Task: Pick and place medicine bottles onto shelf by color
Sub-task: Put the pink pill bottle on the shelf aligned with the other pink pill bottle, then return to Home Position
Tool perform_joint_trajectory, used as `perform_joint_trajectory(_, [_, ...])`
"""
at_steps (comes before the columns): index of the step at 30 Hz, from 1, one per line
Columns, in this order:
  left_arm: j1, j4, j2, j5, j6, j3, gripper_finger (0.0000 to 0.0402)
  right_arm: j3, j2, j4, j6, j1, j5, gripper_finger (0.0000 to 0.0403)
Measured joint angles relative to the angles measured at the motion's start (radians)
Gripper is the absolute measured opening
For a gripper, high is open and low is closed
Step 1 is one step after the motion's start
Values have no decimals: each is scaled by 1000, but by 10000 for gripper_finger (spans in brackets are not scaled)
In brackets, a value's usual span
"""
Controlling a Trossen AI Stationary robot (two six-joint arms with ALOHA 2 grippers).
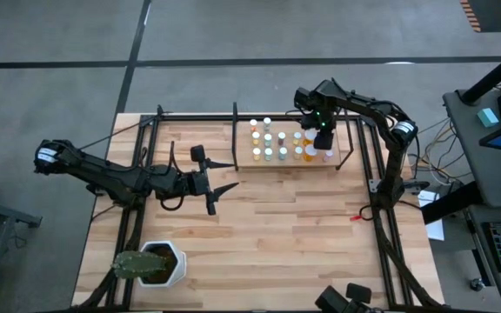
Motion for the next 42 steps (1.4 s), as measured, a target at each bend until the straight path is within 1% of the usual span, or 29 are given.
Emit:
perform_joint_trajectory(9, [0,0,0,0,0,0,224,-1,0,7,37,0,-3,130])
perform_joint_trajectory(15, [0,3,0,0,0,0,224,-2,0,4,60,1,-2,167])
perform_joint_trajectory(19, [0,8,0,0,0,0,224,-1,0,-2,60,1,39,186])
perform_joint_trajectory(27, [0,9,0,0,0,0,224,56,-1,-45,64,1,48,188])
perform_joint_trajectory(31, [0,11,0,0,0,0,224,118,-6,-102,116,5,49,187])
perform_joint_trajectory(33, [0,11,0,0,0,0,224,152,-9,-140,146,17,49,187])
perform_joint_trajectory(35, [0,11,0,0,0,0,224,176,-26,-143,187,42,41,185])
perform_joint_trajectory(37, [0,10,-1,0,0,0,224,180,-67,-102,205,82,23,181])
perform_joint_trajectory(40, [0,9,-18,0,0,0,224,162,-147,-16,229,153,63,176])
perform_joint_trajectory(42, [0,10,-35,0,0,0,224,147,-199,12,256,191,77,176])
